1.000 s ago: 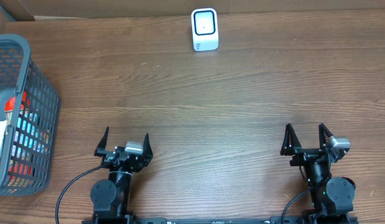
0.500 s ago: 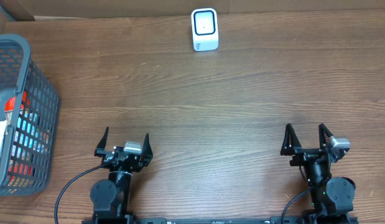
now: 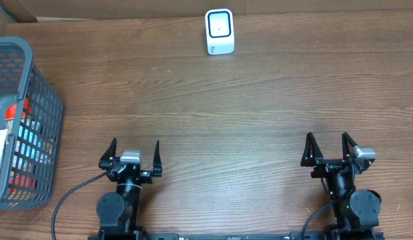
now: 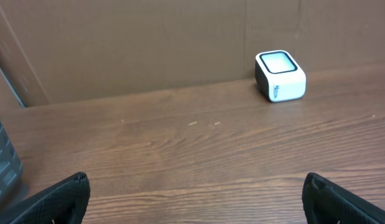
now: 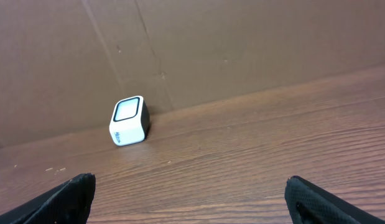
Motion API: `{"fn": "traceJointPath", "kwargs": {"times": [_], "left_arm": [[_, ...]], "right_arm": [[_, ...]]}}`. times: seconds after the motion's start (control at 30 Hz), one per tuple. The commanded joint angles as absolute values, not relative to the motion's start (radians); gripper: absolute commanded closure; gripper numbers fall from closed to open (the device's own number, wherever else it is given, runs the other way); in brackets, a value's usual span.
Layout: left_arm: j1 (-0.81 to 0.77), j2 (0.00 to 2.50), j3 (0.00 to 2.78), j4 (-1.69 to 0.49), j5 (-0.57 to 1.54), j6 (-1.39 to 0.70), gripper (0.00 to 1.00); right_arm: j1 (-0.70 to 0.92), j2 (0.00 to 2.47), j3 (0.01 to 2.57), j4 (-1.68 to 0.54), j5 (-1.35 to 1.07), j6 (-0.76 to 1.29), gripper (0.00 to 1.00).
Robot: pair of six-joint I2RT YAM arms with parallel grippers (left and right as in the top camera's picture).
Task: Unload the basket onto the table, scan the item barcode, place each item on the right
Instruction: 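Reach the left gripper into the grey basket toward the green pouch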
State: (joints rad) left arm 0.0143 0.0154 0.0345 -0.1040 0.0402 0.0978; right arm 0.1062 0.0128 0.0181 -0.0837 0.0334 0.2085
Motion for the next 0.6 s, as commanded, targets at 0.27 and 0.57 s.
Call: {"fn": "traceJointPath", "kwargs": {"times": [0.27, 0.57], "left_arm": [[0.012, 0.05, 0.223, -0.223, 0.042, 0.022, 0.0], [0.012, 0.34, 0.441, -0.257, 0.104, 0.01, 0.0]], "right_arm": [[0.111, 0.003, 0.008, -0.081, 0.04, 0.208, 0.0], [0.111, 0.003, 0.008, -0.081, 0.04, 0.208, 0.0]]}}
